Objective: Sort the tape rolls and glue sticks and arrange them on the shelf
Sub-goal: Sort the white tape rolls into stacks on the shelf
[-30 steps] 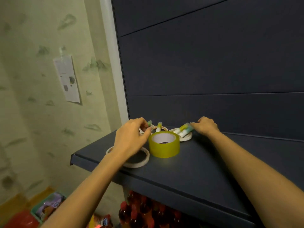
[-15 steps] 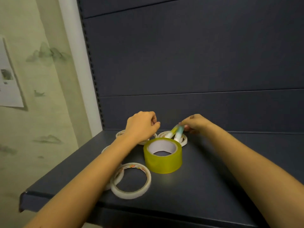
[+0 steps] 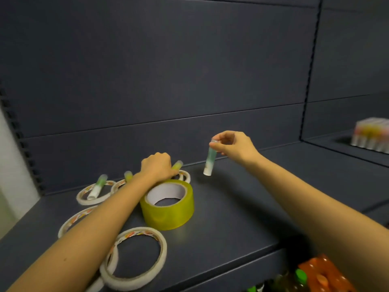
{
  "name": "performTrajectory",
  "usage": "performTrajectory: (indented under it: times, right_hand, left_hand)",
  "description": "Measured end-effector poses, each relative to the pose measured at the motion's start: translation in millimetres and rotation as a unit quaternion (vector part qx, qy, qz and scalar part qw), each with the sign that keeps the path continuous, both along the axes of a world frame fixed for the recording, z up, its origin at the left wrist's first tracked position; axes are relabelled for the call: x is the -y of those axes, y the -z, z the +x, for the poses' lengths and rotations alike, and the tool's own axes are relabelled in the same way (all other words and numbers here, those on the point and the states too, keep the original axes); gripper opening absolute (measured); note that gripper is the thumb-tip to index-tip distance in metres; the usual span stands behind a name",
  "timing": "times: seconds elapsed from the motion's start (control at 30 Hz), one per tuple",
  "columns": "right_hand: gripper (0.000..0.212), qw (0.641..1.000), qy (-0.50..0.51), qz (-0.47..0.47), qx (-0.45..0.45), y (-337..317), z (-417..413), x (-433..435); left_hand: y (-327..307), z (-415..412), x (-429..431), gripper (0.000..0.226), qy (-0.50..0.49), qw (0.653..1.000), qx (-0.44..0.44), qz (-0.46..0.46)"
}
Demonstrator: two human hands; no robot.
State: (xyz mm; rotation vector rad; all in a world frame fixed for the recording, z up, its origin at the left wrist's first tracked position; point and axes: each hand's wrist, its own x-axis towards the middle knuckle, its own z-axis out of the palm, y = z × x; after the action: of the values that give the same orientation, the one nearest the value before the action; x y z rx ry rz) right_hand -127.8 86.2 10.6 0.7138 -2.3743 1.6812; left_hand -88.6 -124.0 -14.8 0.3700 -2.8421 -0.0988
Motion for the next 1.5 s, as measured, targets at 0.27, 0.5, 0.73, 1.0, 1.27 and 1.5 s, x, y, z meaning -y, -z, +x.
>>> performTrajectory:
  times: [0.27,0.5,0.73,1.0,1.27,1.5]
  right_hand:
    - [0.014,0.996,0.091,-0.005,-0.013,1,11,-64]
    - [0.016,0.99,0.133,0.011,-0.033,-6,17,-132]
    - [0.013,0.98,0.187,0.04,-0.046,-1,17,-248]
    - [0.013,0.959,0.249,0.105,-0.08,8,16,-384]
    - [0.023,0.955,0.265,0.107,-0.081,12,12,-480]
    - [0.013,0.952,0.276,0.085,-0.101,18,-14,-539]
  left_hand:
    - [-27,-1,-27,0.027,0.03,0.993,-0.101,0.05]
    - [-43,-9,-105,0.016,0.126,0.964,-0.14,0.188]
    - [-44,-21,-220,0.017,0.212,0.937,-0.132,0.246]
    - [-33,-35,-360,0.019,0.296,0.911,-0.144,0.25]
    - [-22,-54,-466,0.015,0.33,0.905,-0.132,0.235]
    - [-21,-97,-532,0.014,0.326,0.921,-0.13,0.169]
